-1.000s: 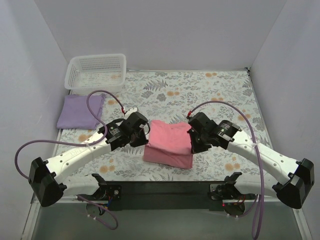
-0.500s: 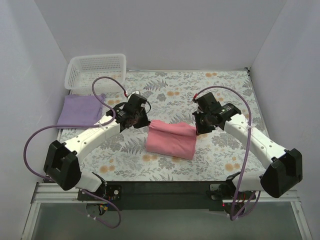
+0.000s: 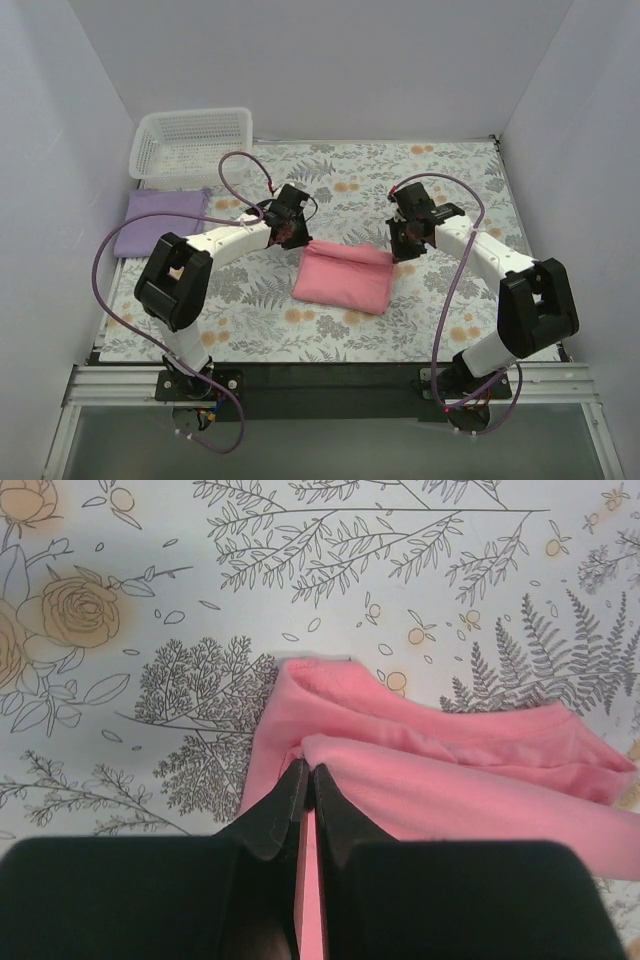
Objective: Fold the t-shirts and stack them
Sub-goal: Fold the tshirt
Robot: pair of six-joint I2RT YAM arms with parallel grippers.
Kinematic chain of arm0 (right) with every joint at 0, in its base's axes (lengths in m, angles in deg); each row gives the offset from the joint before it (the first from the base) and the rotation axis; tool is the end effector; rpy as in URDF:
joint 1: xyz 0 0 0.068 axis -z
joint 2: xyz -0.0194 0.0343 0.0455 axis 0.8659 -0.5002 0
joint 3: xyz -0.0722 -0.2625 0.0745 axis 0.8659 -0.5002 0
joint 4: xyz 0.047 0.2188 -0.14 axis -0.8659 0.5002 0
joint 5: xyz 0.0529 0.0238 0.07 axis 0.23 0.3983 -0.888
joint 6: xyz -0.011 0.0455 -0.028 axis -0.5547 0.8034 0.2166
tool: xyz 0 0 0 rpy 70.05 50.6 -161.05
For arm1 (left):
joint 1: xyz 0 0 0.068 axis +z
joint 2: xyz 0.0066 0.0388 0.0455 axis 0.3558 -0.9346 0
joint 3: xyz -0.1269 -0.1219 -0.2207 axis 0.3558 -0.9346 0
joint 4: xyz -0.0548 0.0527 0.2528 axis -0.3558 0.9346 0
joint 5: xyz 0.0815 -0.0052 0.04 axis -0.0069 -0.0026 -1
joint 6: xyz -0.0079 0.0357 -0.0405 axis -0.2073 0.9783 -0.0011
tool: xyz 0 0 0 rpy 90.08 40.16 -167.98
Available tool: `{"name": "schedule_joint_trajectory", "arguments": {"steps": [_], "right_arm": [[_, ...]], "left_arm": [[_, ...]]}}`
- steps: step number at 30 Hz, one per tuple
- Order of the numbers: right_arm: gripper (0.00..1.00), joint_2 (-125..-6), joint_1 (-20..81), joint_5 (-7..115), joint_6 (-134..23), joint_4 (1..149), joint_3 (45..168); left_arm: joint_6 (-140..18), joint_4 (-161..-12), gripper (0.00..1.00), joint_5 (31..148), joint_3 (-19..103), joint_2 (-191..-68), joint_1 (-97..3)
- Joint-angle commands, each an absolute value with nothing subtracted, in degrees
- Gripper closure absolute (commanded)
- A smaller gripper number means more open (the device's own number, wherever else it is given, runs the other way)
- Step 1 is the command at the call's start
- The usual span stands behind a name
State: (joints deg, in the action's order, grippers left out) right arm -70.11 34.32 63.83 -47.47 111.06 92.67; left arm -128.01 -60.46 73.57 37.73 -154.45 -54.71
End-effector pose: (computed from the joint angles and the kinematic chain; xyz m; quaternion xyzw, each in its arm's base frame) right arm 0.2748 0.1307 0.2422 -0.0878 0.9643 0.0708 0.2396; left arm 0.3116 -0.2032 0.2057 -0.3811 0.8769 -0.2027 0.2114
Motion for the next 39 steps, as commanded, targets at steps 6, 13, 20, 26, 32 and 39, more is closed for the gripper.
{"name": "schedule_joint_trajectory", "arguments": {"steps": [6, 13, 20, 26, 32, 39], "right_arm": [[0.64, -71.9, 35.4, 66.8, -47.5, 107.2, 93.3], [0.57, -61.2, 35.3, 62.4, -47.3, 100.3, 90.5], [0.57, -55.9, 36.3, 39.8, -44.4, 81.6, 78.6], [0.58, -62.7, 40.6, 25.5, -37.4, 59.5, 71.7], [0.58, -74.3, 45.4, 21.9, -35.0, 48.8, 72.1], [0.60, -88.3, 51.7, 20.6, -31.7, 41.4, 74.6]], "left_arm": [[-127.1, -63.2, 0.78, 65.0, 39.9, -154.2, -53.7], [-128.2, -64.6, 0.35, 63.4, 36.0, -144.3, -53.8], [-127.6, -82.6, 0.54, 81.0, 20.7, -135.0, -54.5], [-130.7, -97.5, 0.74, 88.7, 19.1, -143.5, -53.5], [-135.2, -104.3, 0.89, 90.0, 22.9, -157.6, -49.8], [-136.4, -104.9, 0.93, 89.2, 24.2, -165.2, -46.3]]}}
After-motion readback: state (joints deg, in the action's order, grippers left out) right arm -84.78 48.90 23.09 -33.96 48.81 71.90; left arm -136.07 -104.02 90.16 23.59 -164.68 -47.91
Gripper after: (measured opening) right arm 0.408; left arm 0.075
